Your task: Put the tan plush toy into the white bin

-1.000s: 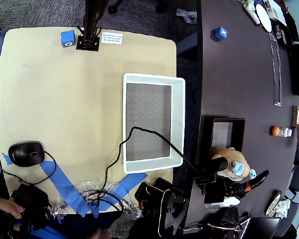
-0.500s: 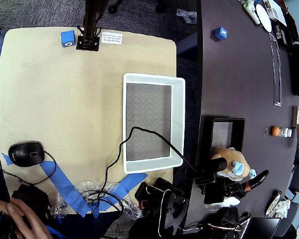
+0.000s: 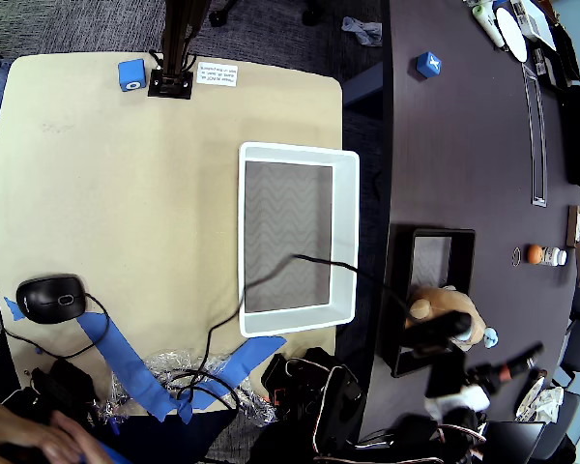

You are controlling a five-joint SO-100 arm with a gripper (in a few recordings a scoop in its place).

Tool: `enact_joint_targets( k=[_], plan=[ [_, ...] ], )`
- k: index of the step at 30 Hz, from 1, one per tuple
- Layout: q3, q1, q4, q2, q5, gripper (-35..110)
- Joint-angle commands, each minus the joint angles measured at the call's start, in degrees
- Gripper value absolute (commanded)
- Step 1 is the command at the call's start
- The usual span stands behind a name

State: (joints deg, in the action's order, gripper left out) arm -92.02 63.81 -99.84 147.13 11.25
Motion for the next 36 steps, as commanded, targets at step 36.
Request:
enact_joint_targets(
  k=[36],
  plan=[
    [25.93,29.44,0.0,-27.07,13.97,91]
  ],
)
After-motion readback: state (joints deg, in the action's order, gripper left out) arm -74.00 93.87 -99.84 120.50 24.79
